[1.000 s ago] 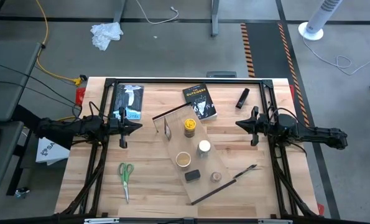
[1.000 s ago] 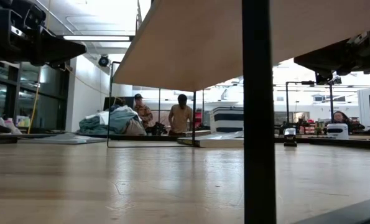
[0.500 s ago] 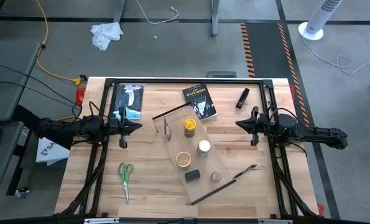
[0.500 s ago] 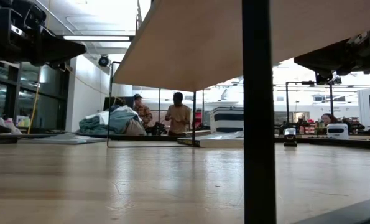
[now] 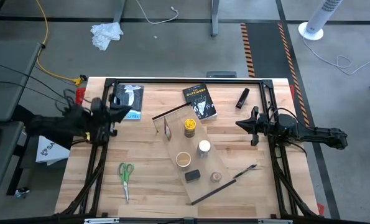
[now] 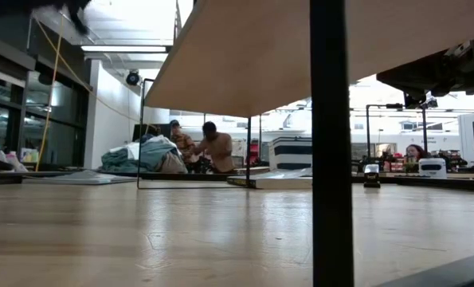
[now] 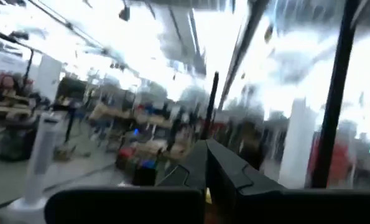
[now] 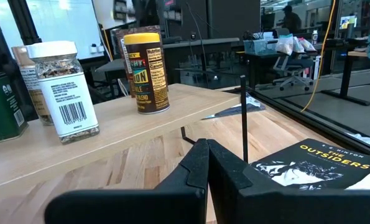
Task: Shelf spices
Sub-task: Adjust the shelf
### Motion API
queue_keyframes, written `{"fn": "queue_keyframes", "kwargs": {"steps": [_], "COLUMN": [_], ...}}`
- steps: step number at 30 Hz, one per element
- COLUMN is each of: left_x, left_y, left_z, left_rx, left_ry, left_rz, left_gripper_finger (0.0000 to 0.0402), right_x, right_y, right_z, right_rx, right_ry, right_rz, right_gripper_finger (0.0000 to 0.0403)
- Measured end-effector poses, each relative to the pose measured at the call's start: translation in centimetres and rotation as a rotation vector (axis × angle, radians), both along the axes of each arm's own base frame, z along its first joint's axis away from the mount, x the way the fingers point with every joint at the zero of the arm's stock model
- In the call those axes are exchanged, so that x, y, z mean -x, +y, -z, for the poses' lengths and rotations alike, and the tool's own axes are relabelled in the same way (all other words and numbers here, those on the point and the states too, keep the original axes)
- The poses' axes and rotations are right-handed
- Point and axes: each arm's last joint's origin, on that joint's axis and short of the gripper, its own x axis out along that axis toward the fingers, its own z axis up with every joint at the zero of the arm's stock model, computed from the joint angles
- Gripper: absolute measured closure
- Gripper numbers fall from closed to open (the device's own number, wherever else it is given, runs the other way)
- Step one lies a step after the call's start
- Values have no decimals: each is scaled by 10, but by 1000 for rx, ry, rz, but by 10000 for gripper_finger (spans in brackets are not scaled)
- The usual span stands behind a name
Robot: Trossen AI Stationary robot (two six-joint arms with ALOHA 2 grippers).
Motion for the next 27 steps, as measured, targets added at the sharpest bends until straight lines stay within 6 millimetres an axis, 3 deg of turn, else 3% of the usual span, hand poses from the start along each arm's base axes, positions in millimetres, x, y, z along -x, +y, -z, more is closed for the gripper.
{"fn": "queue_keyframes", "kwargs": {"steps": [6,10,14,22,27], "left_x": [-31,-51,-67,-83,-83], "left_y": [8,13,19,32,34], "left_z": [-85,-117,-118,-109,-110], "left_rx": [-132,-79,56,330,434], "left_ry": [419,444,430,412,370], "left_rz": [-17,95,99,-112,-142], "left_gripper_finger": [401,401,401,401,401], "right_x": [0,0,0,1,17], "right_y": [0,0,0,-3,-5], "right_z": [0,0,0,-5,-55], "right_rx": [0,0,0,81,-289], "right_ry": [0,0,0,-40,-630], "right_rz": [0,0,0,72,90], "right_gripper_finger": [402,402,402,402,402]}}
